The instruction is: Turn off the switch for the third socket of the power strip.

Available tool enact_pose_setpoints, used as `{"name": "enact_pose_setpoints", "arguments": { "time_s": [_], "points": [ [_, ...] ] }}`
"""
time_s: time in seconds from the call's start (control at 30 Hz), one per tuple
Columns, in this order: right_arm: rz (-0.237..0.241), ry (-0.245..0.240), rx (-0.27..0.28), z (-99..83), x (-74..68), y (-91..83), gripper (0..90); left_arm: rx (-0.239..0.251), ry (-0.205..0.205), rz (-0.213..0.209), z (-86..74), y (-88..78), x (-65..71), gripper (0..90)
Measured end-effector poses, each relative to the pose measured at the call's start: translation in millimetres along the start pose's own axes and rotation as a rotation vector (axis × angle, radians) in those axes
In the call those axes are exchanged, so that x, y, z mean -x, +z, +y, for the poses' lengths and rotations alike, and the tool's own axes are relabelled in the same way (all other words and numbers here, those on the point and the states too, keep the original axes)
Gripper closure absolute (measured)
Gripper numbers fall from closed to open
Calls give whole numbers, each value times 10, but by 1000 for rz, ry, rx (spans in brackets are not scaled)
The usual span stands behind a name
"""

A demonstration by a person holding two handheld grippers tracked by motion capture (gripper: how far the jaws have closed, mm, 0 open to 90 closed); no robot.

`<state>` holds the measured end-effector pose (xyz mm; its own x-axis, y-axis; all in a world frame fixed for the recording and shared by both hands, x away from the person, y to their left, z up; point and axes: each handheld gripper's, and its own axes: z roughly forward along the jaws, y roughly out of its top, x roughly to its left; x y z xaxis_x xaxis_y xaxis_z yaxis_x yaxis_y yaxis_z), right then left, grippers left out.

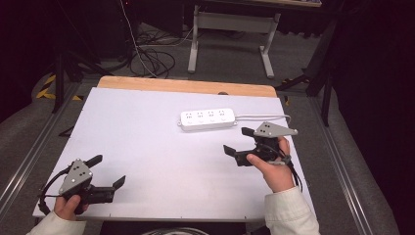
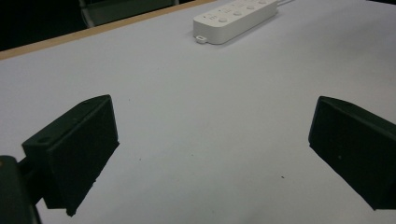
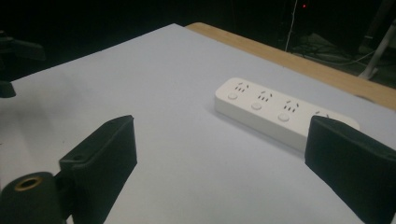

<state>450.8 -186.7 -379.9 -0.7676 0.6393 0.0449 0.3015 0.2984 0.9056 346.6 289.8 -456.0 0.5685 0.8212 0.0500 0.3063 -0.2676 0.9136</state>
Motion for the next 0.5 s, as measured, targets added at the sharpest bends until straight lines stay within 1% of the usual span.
{"name": "enact_pose_setpoints", "arguments": {
  "time_s": [0.07, 0.1, 0.23, 0.27, 0.3, 0.5],
  "points": [
    [9, 10, 8, -56, -15, -45, 91, -2, 9, 0, 3, -6, -3, 18],
    [12, 11, 13, -84, -21, -67, 91, 0, 2, -6, 3, -4, 4, 18],
    [20, -1, 40, -229, -32, -147, 91, -6, 12, -16, 12, -16, -2, 18],
    [21, 1, 45, -275, -30, -163, 91, -5, 9, -21, 13, -20, -4, 18],
    [21, -1, 46, -324, -25, -178, 91, -2, -3, -30, 14, -22, -2, 18],
    [-33, -7, 29, -601, -2, -258, 94, -9, 6, -34, 18, -34, -11, 18]
  ]
}}
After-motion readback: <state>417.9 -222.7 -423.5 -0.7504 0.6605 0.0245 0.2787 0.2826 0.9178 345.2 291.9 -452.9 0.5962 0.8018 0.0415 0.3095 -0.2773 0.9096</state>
